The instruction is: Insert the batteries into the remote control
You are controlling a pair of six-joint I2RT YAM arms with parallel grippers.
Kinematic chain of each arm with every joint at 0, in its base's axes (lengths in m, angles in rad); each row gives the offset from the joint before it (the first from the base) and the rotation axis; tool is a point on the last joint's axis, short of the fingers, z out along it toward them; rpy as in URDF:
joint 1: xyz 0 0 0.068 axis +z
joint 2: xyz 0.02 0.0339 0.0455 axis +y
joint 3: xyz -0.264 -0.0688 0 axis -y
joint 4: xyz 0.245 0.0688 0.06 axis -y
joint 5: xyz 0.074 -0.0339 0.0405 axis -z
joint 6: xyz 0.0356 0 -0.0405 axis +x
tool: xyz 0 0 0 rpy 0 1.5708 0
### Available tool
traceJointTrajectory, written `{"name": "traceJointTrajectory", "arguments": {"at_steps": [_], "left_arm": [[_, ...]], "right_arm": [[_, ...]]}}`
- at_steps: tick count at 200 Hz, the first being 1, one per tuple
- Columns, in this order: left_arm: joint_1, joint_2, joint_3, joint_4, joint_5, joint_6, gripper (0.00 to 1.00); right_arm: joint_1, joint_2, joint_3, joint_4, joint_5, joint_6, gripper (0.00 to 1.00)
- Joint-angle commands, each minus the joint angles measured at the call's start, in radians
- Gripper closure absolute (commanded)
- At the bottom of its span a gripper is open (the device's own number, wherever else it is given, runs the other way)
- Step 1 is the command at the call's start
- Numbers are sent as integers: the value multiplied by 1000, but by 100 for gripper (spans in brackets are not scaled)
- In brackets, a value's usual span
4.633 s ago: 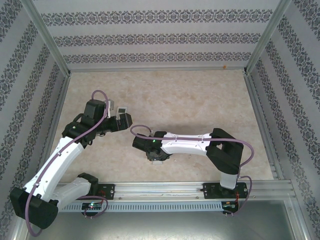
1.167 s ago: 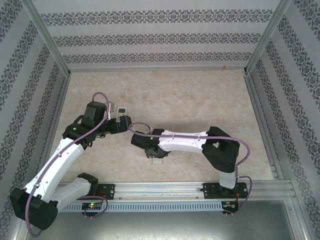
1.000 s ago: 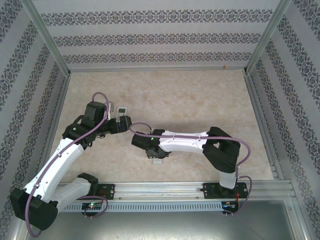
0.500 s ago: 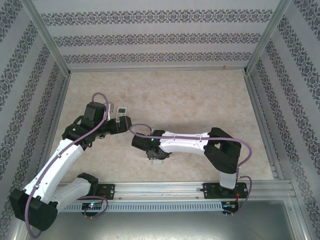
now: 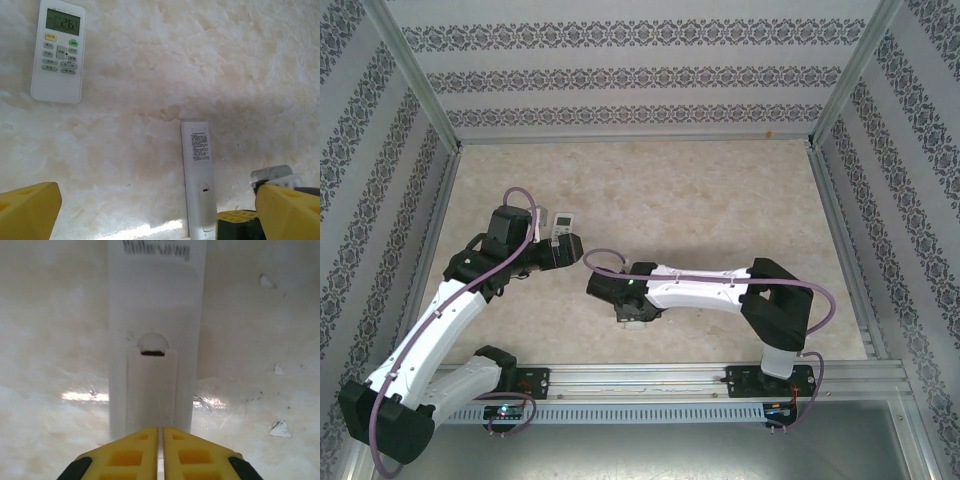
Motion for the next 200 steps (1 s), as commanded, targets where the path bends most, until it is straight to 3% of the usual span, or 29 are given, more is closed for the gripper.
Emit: {"name": "traceJointTrajectory", "arguments": {"at_steps": [1,66,112,200], "left_arm": [[10,-13,-10,-17,-1,7,0],[10,-10,-6,-18,-5,10,0],[10,-3,1,-15,-2,7,0],[10,-3,8,-27,-9,16,0]], "right_arm": [[11,45,-31,24,-46,-21,88],[55,27,-29,-15,-68,0,91],[-59,-77,-8,10,-17,-52,88],[-91,138,61,37,-85,-138,90]]}}
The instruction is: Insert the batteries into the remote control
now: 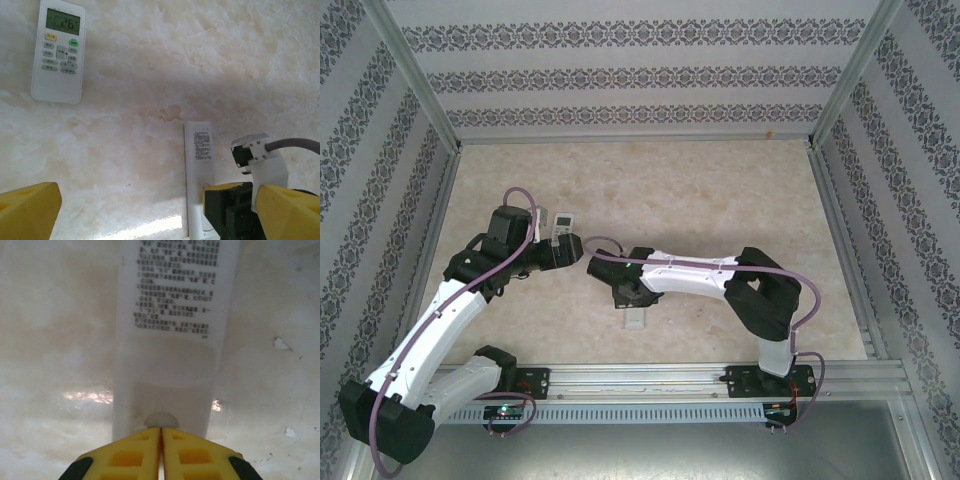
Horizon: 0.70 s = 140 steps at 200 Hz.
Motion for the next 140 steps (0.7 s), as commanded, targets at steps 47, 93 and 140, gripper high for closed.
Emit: {"name": "traceJointTrajectory", "arguments": {"at_steps": [47,93,140], "left_arm": [[10,5,5,-8,-3,7,0],[10,9,-1,3,-1,5,0],[9,5,0,-7,-4,13,0]], "right_arm": [[-9,-121,-1,-45,34,-10,90],[-8,-147,-29,-5,21,34,90],[22,8,-100,36,-33,20,90]]}}
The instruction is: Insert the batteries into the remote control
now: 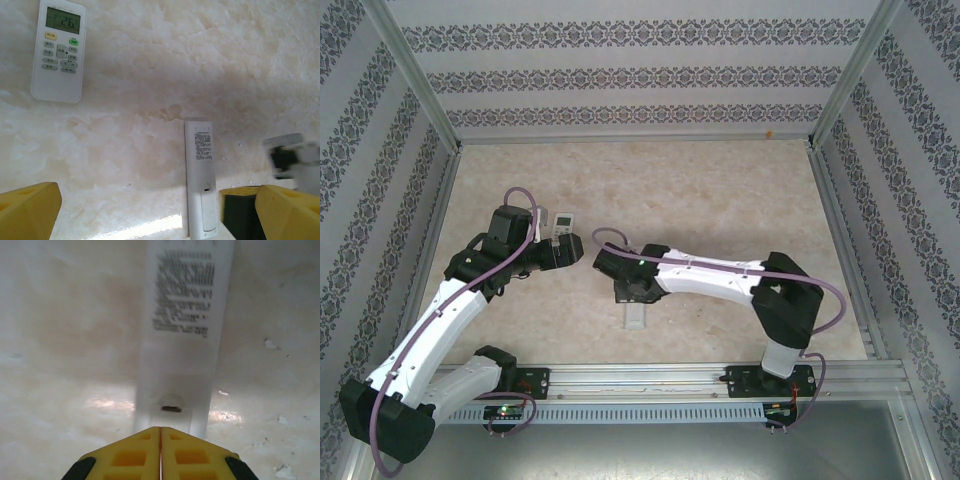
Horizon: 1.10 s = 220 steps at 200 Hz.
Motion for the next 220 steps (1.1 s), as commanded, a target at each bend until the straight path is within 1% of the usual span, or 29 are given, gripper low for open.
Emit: {"name": "traceJointTrajectory", "arguments": {"at_steps": [1,18,34,41,47,53,54,55,56,69,82,92,105,142,148,155,166,176,185,208,220], "left_arm": [[10,0,0,-7,-4,13,0],[10,0,0,-11,-4,16,0],[9,-1,3,-16,-9,19,0],[10,-2,3,-18,-12,22,0],[10,-2,4,-16,-14,22,0],[10,-2,1,-15,-13,21,0],[10,0,1,-14,-14,21,0],[9,-1,0,-13,-14,21,0],[9,-1,0,-13,-14,21,0],[10,2,-5,-3,-8,14,0],[10,4,-10,7,-2,7,0],[10,7,-10,10,0,5,0],[10,8,-7,10,0,7,0],[10,5,-2,-1,-7,15,0],[10,4,-1,-2,-7,16,0],[9,2,0,-4,-9,16,0],[10,0,0,-5,-8,16,0],[11,-1,1,-7,-8,12,0],[10,-2,0,-6,-1,4,0],[10,2,-5,11,33,-37,0],[10,10,-3,22,66,-66,0]], "right_arm": [[22,97,-42,3,-37,7,90],[25,127,-16,-9,-68,-13,91],[34,82,17,-39,-27,-22,89],[34,49,22,-45,-5,-16,86],[32,18,22,-47,15,-5,79],[31,-11,16,-48,36,12,70],[31,-11,16,-48,36,12,70],[30,-20,14,-47,42,19,66],[30,-20,14,-47,42,19,66],[24,-67,-13,-32,61,63,47],[22,-77,-31,-24,66,86,33],[21,-60,-28,-36,65,88,26],[20,-25,-18,-42,58,80,22],[24,110,49,-52,20,56,21],[24,126,55,-51,16,56,23],[23,142,58,-49,9,57,27],[22,159,60,-48,-5,58,37],[22,159,56,-44,-8,60,46],[20,147,48,-40,-7,62,52],[8,89,16,-23,1,57,62],[-5,39,-7,0,-5,43,64]]}}
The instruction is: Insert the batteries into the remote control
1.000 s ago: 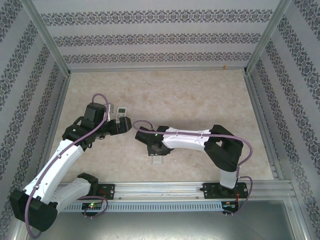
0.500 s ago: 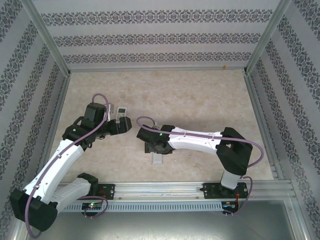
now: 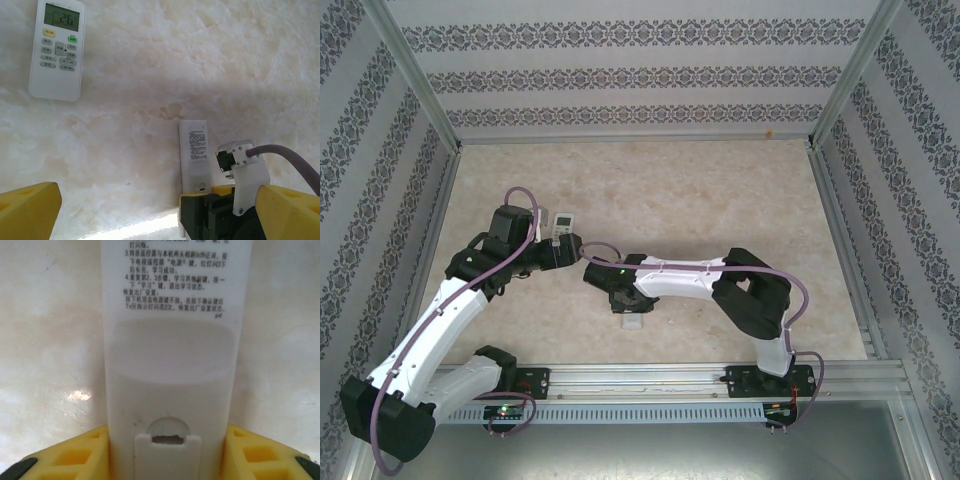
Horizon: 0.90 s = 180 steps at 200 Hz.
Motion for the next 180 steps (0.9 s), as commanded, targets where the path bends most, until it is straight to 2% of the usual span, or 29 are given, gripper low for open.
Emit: {"name": "traceJointTrajectory", "arguments": {"at_steps": [1,28,54,79,112,128,152,180], "left_arm": [[11,3,-1,21,60,-56,0],[10,56,15,92,244,-171,2],[4,132,-3,298,413,-394,7],[-8,184,5,478,426,-506,9],[-34,268,67,414,409,-500,9],[-68,298,62,464,411,-535,10],[-119,354,72,554,432,-584,20],[-130,381,92,487,386,-580,51]], "right_arm": [[-23,-92,-45,-5,-2,-12,64],[-53,-245,-94,102,-54,-132,64],[-118,-396,-164,256,-237,-241,67],[-194,-492,-205,359,-398,-267,72],[-241,-524,-178,391,-478,-309,72],[-252,-511,-151,393,-507,-317,72],[-265,-481,-115,407,-528,-311,72],[-276,-439,-83,418,-558,-317,72]]}}
